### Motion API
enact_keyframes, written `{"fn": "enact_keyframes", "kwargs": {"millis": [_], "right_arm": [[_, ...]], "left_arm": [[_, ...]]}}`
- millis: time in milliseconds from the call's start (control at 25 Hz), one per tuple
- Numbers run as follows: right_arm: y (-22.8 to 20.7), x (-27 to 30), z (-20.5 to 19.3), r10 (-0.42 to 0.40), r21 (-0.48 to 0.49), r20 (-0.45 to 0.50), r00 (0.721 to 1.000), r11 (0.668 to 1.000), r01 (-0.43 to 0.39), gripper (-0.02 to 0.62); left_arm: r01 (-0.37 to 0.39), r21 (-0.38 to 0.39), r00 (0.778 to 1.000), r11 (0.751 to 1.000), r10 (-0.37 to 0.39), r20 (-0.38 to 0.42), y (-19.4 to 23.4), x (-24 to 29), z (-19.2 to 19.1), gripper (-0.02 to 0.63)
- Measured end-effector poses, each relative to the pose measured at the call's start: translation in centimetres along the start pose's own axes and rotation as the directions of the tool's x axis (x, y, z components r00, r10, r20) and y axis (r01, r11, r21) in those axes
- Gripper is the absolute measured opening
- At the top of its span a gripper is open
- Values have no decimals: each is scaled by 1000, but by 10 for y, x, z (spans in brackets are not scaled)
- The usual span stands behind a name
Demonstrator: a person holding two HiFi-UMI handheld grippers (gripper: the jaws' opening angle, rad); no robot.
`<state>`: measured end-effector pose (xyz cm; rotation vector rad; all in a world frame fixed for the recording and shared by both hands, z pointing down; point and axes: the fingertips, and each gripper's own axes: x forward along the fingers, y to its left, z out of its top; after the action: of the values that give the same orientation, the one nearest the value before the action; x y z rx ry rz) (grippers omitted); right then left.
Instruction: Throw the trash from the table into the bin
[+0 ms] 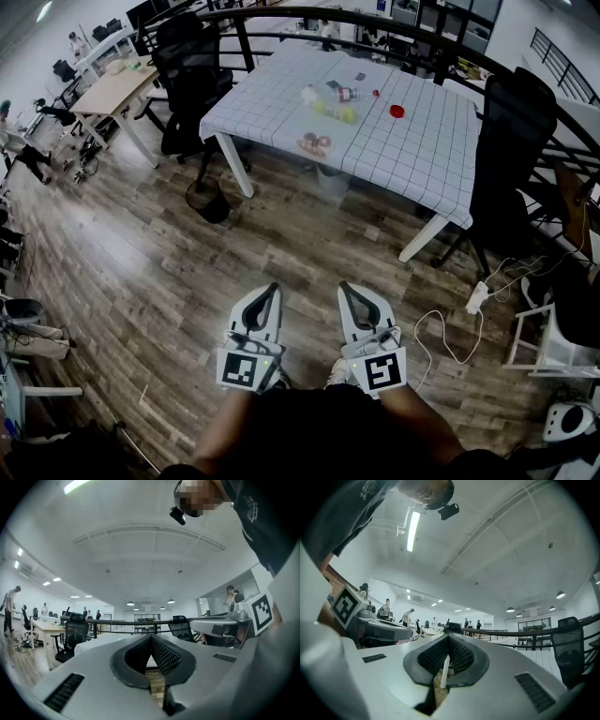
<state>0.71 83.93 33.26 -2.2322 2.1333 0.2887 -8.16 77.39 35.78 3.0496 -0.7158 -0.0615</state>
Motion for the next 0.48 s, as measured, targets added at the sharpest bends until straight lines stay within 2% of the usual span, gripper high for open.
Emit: {"fn": "enact_keyframes", "kwargs": {"millis": [360,480], "right_arm": [[-16,-19,0,-9,21,9,1000,1000,9,21],[-23,-25,1,-1,42,22,1000,999,0,21]], "left_arm": [[8,5,1000,1000,-8,3,-25,5,3,18],[-2,-23,1000,1000,2,-12,-33,9,1,18]]}}
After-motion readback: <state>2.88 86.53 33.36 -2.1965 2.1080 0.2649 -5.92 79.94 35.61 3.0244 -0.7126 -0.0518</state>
